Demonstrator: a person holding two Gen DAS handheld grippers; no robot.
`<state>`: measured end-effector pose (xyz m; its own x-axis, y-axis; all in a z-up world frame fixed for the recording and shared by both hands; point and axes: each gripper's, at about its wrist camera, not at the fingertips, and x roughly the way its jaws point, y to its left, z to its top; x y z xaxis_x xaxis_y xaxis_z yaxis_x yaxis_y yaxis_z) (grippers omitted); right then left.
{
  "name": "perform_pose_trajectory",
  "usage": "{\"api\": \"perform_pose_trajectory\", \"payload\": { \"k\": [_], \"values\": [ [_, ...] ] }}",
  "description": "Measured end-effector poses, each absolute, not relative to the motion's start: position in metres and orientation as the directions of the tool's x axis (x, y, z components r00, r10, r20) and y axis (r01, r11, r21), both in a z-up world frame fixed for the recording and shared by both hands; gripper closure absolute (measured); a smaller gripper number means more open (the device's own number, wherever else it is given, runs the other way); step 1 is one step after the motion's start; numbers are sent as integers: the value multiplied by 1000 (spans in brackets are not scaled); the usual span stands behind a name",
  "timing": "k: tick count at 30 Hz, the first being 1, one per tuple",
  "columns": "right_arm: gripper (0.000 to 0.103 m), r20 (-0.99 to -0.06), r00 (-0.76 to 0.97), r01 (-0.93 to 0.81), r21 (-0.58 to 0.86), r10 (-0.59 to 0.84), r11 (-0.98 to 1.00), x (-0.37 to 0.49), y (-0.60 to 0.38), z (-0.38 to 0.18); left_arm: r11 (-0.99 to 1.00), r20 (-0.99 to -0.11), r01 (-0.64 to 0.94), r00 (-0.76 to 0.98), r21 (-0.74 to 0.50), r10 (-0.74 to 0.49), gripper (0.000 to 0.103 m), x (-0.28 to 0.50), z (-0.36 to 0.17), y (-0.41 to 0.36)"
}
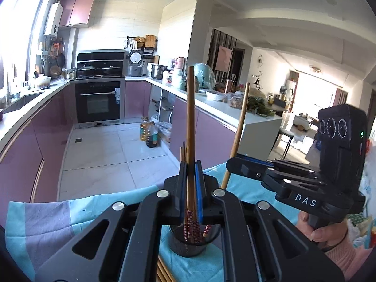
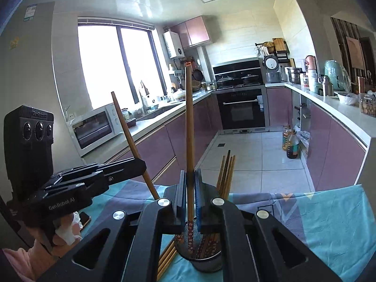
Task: Organize utensils
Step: 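Lower the left tool's chopstick into the cup and open it while the right tool releases its own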
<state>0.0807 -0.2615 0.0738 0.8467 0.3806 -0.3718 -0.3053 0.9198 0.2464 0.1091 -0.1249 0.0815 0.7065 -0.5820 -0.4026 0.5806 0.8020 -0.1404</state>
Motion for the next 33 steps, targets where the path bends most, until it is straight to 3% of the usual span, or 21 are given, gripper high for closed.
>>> {"api": "perform_pose_trajectory", "payload": {
  "k": [17,29,33],
  "values": [
    [97,-561,741,-265,263,370,928,118,-247,16,789,-620,597,566,-145,-543,95,156,10,-144],
    [94,-586,735,-224,263,340,938,125,-248,3,812,-616,561,585,-162,-527,95,170,3,-135],
    [92,-579,740,-228,262,342,938,120,-247,3,826,-589,540,620,-158,-518,90,152,4,-123]
  ]
}}
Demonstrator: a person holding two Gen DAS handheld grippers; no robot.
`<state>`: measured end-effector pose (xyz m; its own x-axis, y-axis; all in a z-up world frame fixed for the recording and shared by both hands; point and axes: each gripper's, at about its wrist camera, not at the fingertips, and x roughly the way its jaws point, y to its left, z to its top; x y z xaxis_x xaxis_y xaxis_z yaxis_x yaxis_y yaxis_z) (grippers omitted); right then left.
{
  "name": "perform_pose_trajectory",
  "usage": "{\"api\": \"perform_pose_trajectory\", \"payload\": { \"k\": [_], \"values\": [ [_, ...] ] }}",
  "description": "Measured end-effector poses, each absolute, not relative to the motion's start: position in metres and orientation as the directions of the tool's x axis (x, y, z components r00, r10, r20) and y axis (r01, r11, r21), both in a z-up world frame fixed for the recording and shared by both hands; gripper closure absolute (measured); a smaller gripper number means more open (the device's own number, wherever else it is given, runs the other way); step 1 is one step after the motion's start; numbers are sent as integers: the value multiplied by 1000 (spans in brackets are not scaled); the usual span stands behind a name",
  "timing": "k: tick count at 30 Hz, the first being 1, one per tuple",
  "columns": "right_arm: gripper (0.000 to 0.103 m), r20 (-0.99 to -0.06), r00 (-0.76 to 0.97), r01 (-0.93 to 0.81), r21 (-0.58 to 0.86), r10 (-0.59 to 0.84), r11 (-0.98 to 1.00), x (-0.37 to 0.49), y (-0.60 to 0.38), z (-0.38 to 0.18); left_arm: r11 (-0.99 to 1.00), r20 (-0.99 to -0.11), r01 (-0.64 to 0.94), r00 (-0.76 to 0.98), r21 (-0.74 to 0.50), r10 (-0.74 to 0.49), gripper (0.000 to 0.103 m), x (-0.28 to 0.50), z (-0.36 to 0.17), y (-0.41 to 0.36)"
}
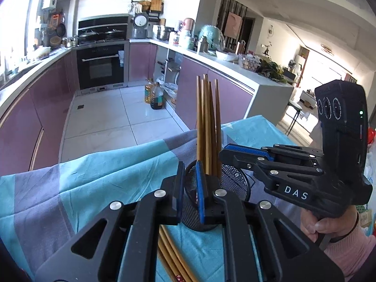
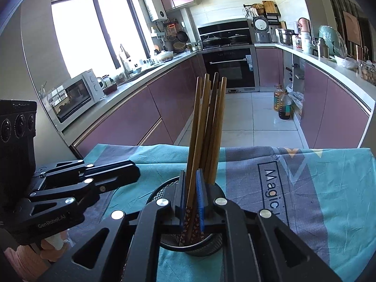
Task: Organize utensils
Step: 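Lower the left tool's chopstick into the cup and open it while the right tool releases its own, then move both open tools back down to the loose chopsticks on the cloth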
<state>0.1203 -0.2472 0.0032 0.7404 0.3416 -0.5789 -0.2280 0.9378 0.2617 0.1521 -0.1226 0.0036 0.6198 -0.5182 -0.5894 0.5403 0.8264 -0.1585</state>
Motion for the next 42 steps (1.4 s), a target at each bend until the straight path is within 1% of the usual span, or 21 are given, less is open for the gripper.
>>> {"api": "perform_pose_trajectory", "payload": {
  "k": [1,3,4,6,7,9,12,14,16,23,29,34,42],
  "values": [
    [92,-575,743,-231,260,342,938,119,-247,4,831,-580,532,631,-162,-516,89,148,4,-118],
    [90,-561,752,-240,256,346,936,111,-246,7,839,-563,520,651,-157,-509,81,139,6,-110],
    [89,-553,756,-248,255,351,935,107,-245,9,843,-555,515,662,-153,-505,79,135,7,-106],
    [83,-527,766,-275,251,369,928,95,-243,14,853,-537,502,685,-140,-492,72,124,7,-96],
    [81,-519,768,-286,246,375,926,90,-242,16,856,-528,499,694,-136,-489,70,118,7,-91],
    [70,-501,771,-316,234,393,919,76,-237,20,864,-523,487,708,-126,-475,67,110,6,-82],
    [68,-494,762,-360,213,418,908,59,-229,20,876,-530,469,716,-115,-453,61,98,-4,-66],
    [65,-506,740,-392,211,444,895,49,-222,16,882,-550,460,714,-100,-434,60,90,-14,-59],
    [63,-525,718,-408,216,458,887,44,-217,9,894,-582,441,707,-79,-400,59,83,-29,-53],
    [63,-627,614,-401,274,479,874,46,-199,-38,891,-684,443,620,-99,-384,59,73,-77,-39],
    [63,-682,554,-383,300,477,874,49,-186,-66,888,-721,449,580,-103,-378,59,64,-100,-42],
    [63,-696,535,-369,318,479,873,48,-183,-75,880,-743,464,551,-105,-379,56,61,-108,-51],
    [63,-705,532,-347,322,468,881,50,-183,-79,878,-765,468,529,-98,-368,57,66,-115,-62]
  ]
}}
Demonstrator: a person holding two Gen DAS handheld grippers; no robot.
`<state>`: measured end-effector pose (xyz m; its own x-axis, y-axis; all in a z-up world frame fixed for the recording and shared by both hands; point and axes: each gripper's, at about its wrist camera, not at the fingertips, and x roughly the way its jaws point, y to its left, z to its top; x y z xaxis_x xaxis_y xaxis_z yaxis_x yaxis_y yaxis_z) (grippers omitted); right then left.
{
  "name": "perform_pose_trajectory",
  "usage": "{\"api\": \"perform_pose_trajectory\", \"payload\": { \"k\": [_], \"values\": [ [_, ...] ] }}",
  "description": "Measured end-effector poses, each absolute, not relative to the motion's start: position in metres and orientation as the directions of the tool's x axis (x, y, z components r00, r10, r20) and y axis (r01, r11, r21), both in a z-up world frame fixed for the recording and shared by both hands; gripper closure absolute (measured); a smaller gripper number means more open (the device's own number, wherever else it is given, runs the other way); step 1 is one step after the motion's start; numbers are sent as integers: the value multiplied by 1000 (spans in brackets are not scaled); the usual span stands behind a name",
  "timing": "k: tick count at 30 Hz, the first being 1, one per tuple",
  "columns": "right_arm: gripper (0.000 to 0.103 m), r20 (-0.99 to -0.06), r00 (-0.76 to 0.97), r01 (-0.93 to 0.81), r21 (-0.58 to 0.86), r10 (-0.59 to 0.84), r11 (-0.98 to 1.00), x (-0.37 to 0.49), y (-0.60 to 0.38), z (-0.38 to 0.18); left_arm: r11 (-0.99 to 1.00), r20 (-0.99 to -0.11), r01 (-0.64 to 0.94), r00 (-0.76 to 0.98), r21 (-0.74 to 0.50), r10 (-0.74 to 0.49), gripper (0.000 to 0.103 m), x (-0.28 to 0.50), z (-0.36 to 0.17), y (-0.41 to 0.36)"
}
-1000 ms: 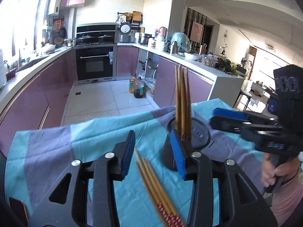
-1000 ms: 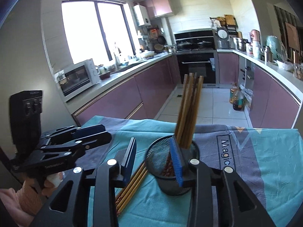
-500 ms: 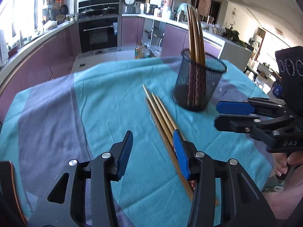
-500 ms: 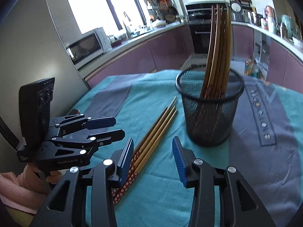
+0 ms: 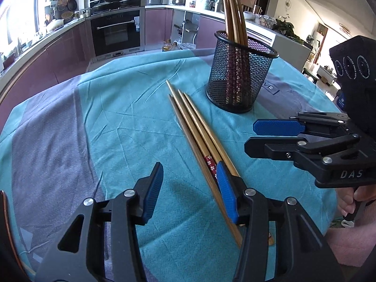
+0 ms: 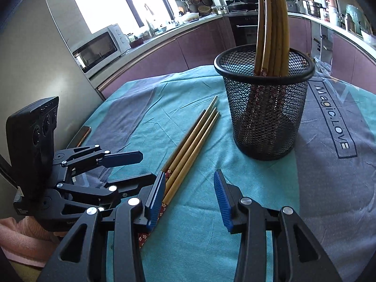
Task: Organize utensils
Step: 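Move both open tools back down to the loose chopsticks on the cloth, then grasp a loose chopstick with the left tool while the right tool grasps another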
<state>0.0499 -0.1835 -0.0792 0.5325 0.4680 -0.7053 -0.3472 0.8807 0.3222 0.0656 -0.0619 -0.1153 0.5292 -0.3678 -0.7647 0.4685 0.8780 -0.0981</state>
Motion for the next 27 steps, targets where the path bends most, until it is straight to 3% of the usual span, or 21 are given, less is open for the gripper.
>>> {"api": "perform_pose_trajectory", "payload": {
  "k": [13,27],
  "values": [
    [63,-726,516,-349,306,454,886,53,-174,-86,888,-779,448,520,-100,-350,56,76,-121,-64],
    [68,-765,526,-354,200,372,913,54,-156,-94,901,-778,417,525,-121,-347,67,82,-123,-58]
  ]
}}
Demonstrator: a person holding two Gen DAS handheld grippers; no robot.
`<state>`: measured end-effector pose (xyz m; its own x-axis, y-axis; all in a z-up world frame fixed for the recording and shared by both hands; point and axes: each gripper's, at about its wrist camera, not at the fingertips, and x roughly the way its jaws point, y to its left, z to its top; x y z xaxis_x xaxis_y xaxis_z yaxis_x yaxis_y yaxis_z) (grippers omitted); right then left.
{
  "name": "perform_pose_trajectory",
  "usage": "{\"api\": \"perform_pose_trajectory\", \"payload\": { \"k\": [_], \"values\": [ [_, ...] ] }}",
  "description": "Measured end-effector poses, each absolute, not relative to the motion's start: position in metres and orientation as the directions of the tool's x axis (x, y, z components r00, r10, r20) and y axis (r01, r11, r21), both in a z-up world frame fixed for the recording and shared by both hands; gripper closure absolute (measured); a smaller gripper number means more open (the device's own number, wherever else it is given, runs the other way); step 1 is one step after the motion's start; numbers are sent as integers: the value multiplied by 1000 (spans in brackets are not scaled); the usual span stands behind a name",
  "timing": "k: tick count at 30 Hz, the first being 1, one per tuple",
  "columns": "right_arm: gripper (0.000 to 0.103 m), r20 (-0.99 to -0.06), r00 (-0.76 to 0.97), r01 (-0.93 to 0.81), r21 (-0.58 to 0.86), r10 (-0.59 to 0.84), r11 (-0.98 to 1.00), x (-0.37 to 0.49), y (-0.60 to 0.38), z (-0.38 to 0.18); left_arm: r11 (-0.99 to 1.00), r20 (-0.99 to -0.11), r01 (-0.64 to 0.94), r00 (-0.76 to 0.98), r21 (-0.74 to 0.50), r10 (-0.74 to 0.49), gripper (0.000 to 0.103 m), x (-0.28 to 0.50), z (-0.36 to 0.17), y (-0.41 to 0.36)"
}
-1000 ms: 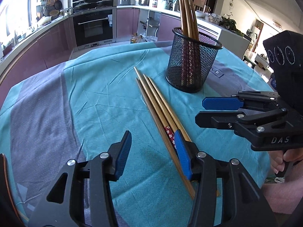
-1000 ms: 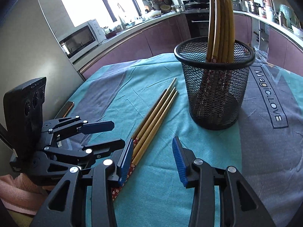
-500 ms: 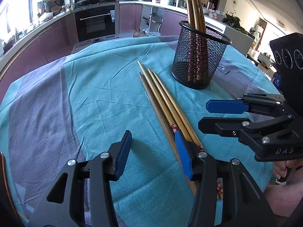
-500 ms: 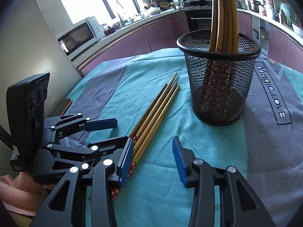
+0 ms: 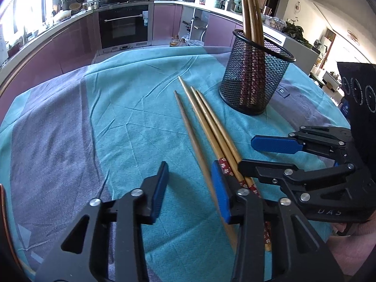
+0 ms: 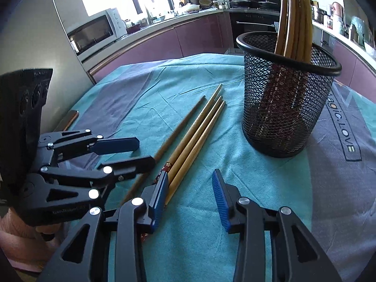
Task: Organize utensils
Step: 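Grasp a loose chopstick with the left tool while the right tool grasps another, then lift both held chopsticks upright and carry them over the mesh cup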
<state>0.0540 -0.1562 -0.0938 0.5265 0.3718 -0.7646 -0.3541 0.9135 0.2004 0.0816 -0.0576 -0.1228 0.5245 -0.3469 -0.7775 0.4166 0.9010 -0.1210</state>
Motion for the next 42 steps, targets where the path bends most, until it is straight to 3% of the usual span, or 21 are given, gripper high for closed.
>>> {"api": "perform_pose_trajectory", "payload": {
  "k": [3,12,17,19,24,32,42],
  "values": [
    [73,-773,528,-351,179,352,919,54,-158,-93,901,-777,416,525,-122,-348,72,83,-122,-57],
    [74,-793,535,-322,127,291,938,65,-158,-94,903,-782,416,527,-105,-334,71,92,-120,-62],
    [82,-788,553,-304,112,271,946,74,-155,-96,905,-793,411,513,-108,-328,71,108,-123,-68],
    [88,-785,555,-291,127,276,948,77,-157,-96,908,-795,407,517,-99,-319,73,113,-123,-71],
    [97,-775,554,-266,183,305,947,77,-166,-97,910,-794,397,514,-116,-325,90,117,-124,-75],
    [97,-740,565,-253,266,365,930,68,-183,-90,917,-777,367,528,-154,-342,94,112,-121,-68],
    [97,-735,529,-332,282,425,900,61,-176,-83,881,-767,446,506,-158,-394,95,94,-116,-72]
  ]
}}
